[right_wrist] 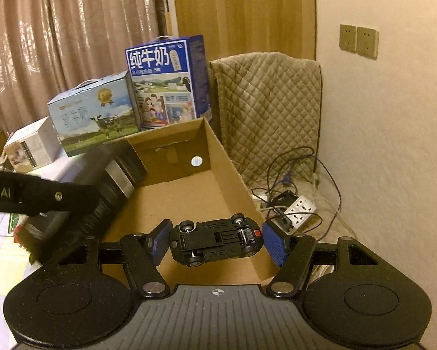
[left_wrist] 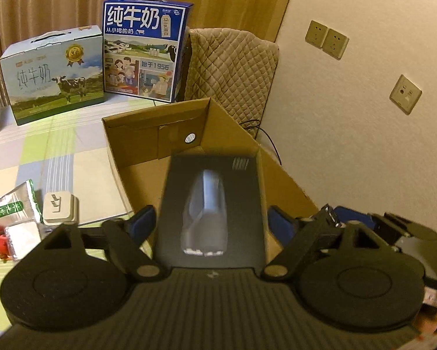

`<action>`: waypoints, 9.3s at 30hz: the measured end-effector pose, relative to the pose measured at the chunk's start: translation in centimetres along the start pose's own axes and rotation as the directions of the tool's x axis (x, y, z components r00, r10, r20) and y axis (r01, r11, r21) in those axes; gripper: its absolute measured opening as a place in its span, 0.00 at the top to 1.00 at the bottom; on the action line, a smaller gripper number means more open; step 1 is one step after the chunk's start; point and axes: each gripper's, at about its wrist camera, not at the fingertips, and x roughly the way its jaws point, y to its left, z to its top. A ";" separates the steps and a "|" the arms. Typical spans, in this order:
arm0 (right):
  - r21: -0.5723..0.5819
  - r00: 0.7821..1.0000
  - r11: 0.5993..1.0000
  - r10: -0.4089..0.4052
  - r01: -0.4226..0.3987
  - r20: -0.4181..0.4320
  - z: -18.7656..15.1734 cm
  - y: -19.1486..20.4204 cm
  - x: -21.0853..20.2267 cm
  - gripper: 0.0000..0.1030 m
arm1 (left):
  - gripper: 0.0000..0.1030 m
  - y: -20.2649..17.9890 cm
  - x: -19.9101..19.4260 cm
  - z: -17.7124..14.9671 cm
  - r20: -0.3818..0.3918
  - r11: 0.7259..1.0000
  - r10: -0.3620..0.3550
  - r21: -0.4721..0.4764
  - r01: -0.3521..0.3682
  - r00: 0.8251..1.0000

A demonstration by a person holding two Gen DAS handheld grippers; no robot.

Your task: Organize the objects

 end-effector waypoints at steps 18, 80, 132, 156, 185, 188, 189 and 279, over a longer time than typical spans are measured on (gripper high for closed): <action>0.045 0.998 0.997 0.066 -0.066 0.002 0.3 0.8 0.7 0.38 | 0.17 5.7 -3.6 -3.1 0.000 0.992 0.109 -0.061 -0.109 0.994; -0.138 0.960 0.951 0.267 -0.277 -0.088 -7.8 18.0 -4.6 0.28 | 0.11 19.8 -15.2 -16.7 -0.062 0.927 0.332 -0.166 -0.337 0.941; -0.517 0.955 0.815 0.143 -0.263 -0.260 -12.0 23.2 12.9 0.51 | 0.86 23.3 -0.7 -16.3 -0.208 0.999 0.030 -0.007 -0.032 0.978; -0.331 0.890 0.880 0.188 -0.341 -0.416 -11.3 23.2 12.3 0.82 | 0.69 23.4 -3.4 -17.8 -0.189 0.991 0.132 0.011 -0.132 0.973; -0.485 0.928 0.809 0.190 -0.333 -0.320 -13.3 24.5 11.4 0.80 | 0.89 23.3 -3.5 -18.7 -0.200 0.991 0.119 -0.040 -0.129 0.973; -0.419 0.925 0.843 0.213 -0.337 -0.315 -12.7 24.1 10.3 0.80 | 0.89 23.2 -4.4 -18.8 -0.191 0.988 0.120 -0.071 -0.136 0.974; -0.396 0.925 0.855 0.217 -0.334 -0.311 -12.5 23.9 9.8 0.80 | 0.89 23.1 -4.7 -18.7 -0.188 0.987 0.122 -0.078 -0.138 0.975; -0.109 0.999 0.993 0.043 -0.044 -0.009 0.3 3.3 -4.1 0.80 | 0.89 2.1 -4.5 -3.5 -0.002 0.999 -0.047 -0.024 0.047 0.999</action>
